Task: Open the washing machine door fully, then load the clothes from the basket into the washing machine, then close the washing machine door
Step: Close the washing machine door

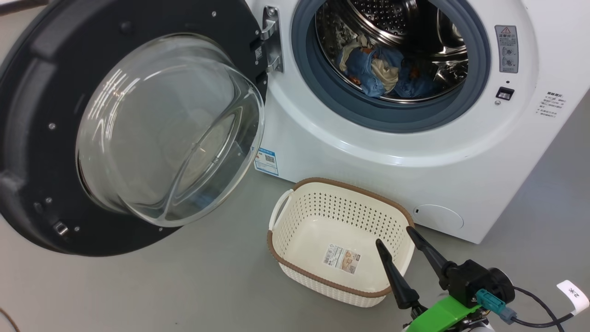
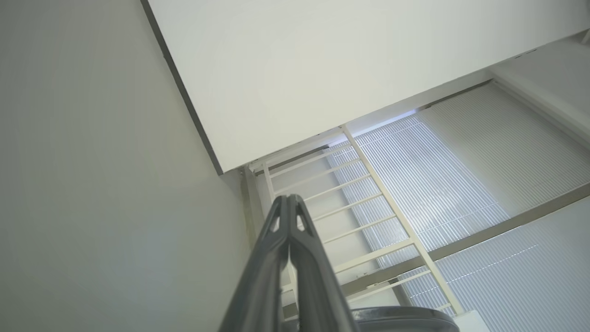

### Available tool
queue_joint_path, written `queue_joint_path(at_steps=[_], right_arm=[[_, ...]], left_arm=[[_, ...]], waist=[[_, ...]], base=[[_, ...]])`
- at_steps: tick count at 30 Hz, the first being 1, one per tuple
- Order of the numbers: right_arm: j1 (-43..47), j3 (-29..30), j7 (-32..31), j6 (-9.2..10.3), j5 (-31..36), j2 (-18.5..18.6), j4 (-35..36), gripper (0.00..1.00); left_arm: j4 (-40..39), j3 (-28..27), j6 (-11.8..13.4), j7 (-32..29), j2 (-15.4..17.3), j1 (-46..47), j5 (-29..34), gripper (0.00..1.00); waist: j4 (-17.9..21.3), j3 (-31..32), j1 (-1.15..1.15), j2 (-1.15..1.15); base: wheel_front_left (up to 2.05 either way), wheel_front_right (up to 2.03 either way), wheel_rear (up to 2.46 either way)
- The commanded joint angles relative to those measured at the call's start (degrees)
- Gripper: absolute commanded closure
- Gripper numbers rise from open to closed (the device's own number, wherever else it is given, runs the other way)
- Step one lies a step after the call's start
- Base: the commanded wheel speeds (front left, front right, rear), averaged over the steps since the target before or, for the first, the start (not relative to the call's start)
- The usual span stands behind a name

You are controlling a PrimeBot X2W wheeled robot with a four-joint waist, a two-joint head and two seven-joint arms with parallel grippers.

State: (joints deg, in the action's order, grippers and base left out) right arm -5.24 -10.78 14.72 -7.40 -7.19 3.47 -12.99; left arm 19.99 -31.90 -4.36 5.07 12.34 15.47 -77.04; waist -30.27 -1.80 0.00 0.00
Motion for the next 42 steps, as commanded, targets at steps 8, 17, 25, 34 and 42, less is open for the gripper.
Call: queue_joint_path(at_steps=[8,17,25,34,42], right_arm=[[1.21,-0.35,0.28,-0.09,0.62,0.36,1.76,0.0],[2.93,0.25,0.28,-0.09,1.31,1.54,2.33,0.0],[3.8,0.1,0.28,-0.09,0.79,2.95,2.22,0.0],[4.2,0.04,0.28,-0.09,0.73,4.07,2.51,0.0],[4.2,-0.41,0.28,-0.09,0.59,4.13,2.27,0.0]], left_arm=[[11.98,-0.16,-1.44,-13.17,11.25,16.49,-8.38,1.0],[22.21,1.8,-2.93,-19.58,18.92,21.23,-8.37,1.0],[21.2,3.17,-3.11,-23.65,18.92,19.68,-9.63,1.0],[21.0,5.63,-3.12,-28.58,19.21,18.65,-10.34,1.0],[20.8,8.08,-3.13,-31.1,19.75,17.85,-9.46,1.0]], waist=[[0.55,-0.42,0.0,0.0],[4.36,-0.83,0.0,0.0],[6.8,-0.82,0.0,0.0],[7.05,-1.37,0.0,0.0],[6.76,-1.62,0.0,0.0]], base=[[0.0,0.0,0.0],[0.0,0.0,0.0],[0.0,0.0,0.0],[0.0,0.0,0.0],[0.0,0.0,0.0]])
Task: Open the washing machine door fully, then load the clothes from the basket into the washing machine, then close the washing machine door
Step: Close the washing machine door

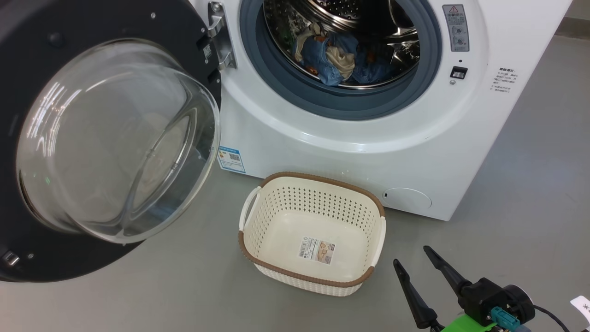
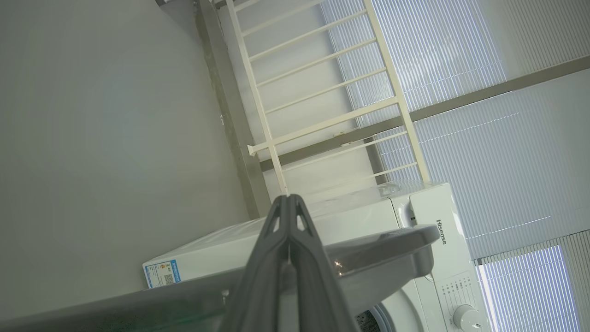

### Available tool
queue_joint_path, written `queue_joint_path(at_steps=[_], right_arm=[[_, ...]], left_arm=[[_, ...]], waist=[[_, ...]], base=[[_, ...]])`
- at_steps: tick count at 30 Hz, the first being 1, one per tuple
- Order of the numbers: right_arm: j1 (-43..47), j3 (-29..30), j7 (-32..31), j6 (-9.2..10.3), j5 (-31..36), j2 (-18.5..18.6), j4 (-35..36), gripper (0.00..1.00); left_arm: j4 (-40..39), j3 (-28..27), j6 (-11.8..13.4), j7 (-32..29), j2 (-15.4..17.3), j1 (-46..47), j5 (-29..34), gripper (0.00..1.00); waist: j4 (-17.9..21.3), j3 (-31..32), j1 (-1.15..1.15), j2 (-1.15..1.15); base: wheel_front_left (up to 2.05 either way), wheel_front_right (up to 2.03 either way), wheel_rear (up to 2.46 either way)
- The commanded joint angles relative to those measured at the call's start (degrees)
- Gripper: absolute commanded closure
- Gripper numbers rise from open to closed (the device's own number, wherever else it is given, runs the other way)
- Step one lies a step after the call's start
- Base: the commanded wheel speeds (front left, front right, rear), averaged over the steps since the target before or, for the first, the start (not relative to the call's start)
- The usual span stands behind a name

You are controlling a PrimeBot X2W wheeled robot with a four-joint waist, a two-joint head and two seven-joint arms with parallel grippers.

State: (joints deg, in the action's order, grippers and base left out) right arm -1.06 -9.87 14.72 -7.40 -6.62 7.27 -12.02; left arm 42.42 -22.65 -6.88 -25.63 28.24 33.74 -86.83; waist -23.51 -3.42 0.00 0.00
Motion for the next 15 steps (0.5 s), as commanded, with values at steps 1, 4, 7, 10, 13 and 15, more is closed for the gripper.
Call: queue_joint_path(at_steps=[1,4,7,10,13,15], right_arm=[[0.03,-1.45,0.28,-0.09,-0.04,0.39,1.26,0.0],[0.09,-1.7,0.28,-0.09,-0.16,0.67,1.18,0.0],[0.1,-1.84,0.28,-0.09,-0.2,0.97,1.18,0.0],[-0.01,-1.93,0.28,-0.09,-0.25,1.37,1.16,0.0],[-0.03,-1.82,0.28,-0.09,-0.22,1.68,1.17,0.0],[-0.05,-1.8,0.28,-0.09,-0.16,1.82,1.18,0.0]], left_arm=[[-1.61,-1.03,-0.6,-0.85,3.8,-0.46,0.11,1.0],[-1.95,-0.64,-0.6,-2.72,3.34,-0.65,-0.93,1.0],[-2.41,-0.57,-0.6,-4.45,2.88,-1.29,-1.96,1.0],[-2.58,-1.0,-0.6,-5.13,2.67,-1.92,-2.73,1.0],[-2.73,-1.22,-0.6,-6.53,2.27,-2.23,-3.7,1.0],[-2.87,-1.45,-0.6,-7.84,1.83,-2.27,-4.67,1.0]], waist=[[-0.01,0.02,0.0,0.0],[-0.05,0.01,0.0,0.0],[0.03,-0.04,0.0,0.0],[0.21,-0.19,0.0,0.0],[0.32,-0.39,0.0,0.0],[0.37,-0.56,0.0,0.0]], base=[[0.0,0.0,0.0],[0.0,0.0,0.0],[0.0,0.0,0.0],[0.0,0.0,0.0],[0.0,0.0,0.0],[0.0,0.0,0.0]])
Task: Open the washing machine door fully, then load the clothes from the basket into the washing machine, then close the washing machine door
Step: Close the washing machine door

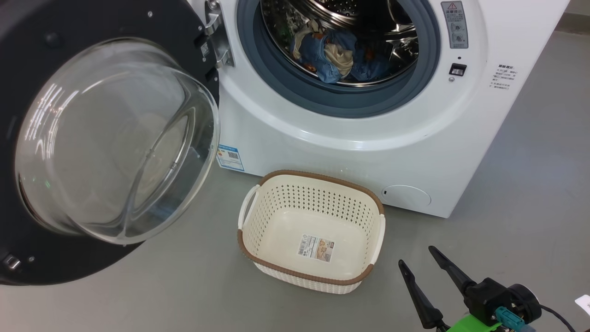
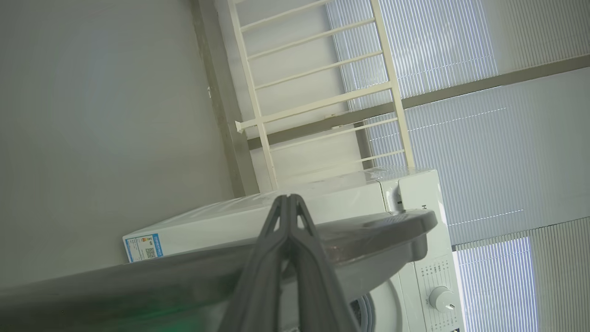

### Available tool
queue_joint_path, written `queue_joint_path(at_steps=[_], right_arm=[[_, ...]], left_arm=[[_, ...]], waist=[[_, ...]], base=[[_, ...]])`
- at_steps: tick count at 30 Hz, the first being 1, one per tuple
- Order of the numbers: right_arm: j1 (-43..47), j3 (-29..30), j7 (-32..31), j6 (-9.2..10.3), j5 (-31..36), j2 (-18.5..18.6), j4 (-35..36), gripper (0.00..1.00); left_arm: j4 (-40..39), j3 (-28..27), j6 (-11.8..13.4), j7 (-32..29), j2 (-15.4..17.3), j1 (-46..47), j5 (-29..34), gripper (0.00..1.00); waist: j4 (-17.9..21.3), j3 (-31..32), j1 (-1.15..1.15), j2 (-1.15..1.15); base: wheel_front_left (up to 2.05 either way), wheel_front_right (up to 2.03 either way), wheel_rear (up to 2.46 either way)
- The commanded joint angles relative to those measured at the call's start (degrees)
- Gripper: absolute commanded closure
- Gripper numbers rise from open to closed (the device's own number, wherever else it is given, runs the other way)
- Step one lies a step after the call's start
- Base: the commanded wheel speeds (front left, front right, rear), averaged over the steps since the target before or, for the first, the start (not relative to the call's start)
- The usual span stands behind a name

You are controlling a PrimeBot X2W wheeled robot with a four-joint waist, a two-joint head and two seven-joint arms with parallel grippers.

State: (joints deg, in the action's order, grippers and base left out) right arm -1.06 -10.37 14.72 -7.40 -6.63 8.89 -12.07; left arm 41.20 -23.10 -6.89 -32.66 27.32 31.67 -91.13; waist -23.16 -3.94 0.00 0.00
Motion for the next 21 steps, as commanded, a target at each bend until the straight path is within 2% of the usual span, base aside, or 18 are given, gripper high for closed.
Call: queue_joint_path(at_steps=[1,12,21], right_arm=[[-0.09,-1.28,0.28,-0.09,-0.13,0.24,1.23,0.0],[-0.05,-0.86,0.28,-0.09,0.04,0.14,1.19,0.0],[-0.68,-1.11,0.28,-0.09,0.08,-0.08,1.07,0.0]], left_arm=[[-1.81,-1.06,-0.59,-1.6,2.46,-0.23,-0.87,1.0],[-3.74,0.02,-0.59,-7.45,1.08,-1.17,-1.76,1.0],[-6.66,0.27,-0.59,-8.95,-0.54,-1.46,-1.73,1.0]], waist=[[0.03,-0.13,0.0,0.0],[-0.47,-1.04,0.0,0.0],[-0.73,-1.48,0.0,0.0]], base=[[0.0,0.0,0.0],[0.0,0.0,0.0],[0.0,0.0,0.0]])
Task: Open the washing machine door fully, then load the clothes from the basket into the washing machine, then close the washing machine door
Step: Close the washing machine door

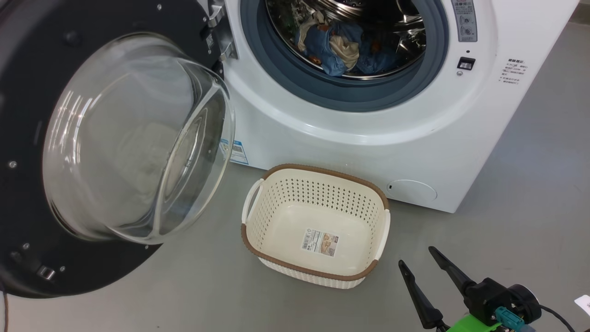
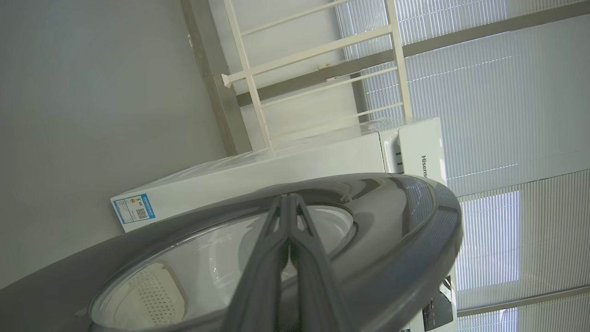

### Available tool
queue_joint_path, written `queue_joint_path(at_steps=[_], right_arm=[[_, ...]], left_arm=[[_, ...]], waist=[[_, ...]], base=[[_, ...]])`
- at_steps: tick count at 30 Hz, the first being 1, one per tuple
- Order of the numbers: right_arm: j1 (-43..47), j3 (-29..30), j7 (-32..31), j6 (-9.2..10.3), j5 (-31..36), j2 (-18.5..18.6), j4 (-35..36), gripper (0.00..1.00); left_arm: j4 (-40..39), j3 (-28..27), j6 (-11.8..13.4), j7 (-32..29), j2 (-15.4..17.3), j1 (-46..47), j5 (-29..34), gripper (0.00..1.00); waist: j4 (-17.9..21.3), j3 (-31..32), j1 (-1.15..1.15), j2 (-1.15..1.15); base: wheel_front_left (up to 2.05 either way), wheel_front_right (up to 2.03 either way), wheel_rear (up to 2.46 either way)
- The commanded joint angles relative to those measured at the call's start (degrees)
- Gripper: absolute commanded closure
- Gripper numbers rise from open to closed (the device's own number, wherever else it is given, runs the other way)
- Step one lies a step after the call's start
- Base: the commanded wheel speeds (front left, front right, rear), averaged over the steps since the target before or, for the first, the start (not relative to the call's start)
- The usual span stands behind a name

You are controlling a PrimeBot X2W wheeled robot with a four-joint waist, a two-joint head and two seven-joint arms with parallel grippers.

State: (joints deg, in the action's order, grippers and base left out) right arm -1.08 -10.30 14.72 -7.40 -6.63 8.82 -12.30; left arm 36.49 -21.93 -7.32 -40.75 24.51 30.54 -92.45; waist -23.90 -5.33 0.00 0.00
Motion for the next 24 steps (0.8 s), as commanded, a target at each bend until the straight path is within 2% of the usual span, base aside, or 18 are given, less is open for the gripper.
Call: queue_joint_path(at_steps=[1,11,19,24], right_arm=[[-0.64,-0.98,0.28,-0.09,0.14,-0.01,1.36,0.0],[-0.97,0.07,0.28,-0.09,0.5,-1.05,1.32,0.0],[-1.65,1.14,0.28,-0.09,0.78,-2.08,1.35,0.0],[-2.34,1.28,0.28,-0.09,0.72,-3.07,1.42,0.0]], left_arm=[[-2.31,-0.95,-0.16,-1.33,2.16,-0.44,-0.62,1.0],[-7.85,0.85,-0.16,-8.03,-0.48,-2.37,-2.14,1.0],[-15.98,2.36,-0.16,-14.44,-3.93,-4.76,-5.01,1.0],[-21.56,3.96,-0.16,-16.17,-5.99,-6.08,-4.99,1.0]], waist=[[-0.01,-0.21,0.0,0.0],[-0.41,-1.29,0.0,0.0],[-0.3,-2.04,0.0,0.0],[0.43,-2.1,0.0,0.0]], base=[[0.0,0.0,0.0],[0.0,0.0,0.0],[0.0,0.0,0.0],[0.0,0.0,0.0]])
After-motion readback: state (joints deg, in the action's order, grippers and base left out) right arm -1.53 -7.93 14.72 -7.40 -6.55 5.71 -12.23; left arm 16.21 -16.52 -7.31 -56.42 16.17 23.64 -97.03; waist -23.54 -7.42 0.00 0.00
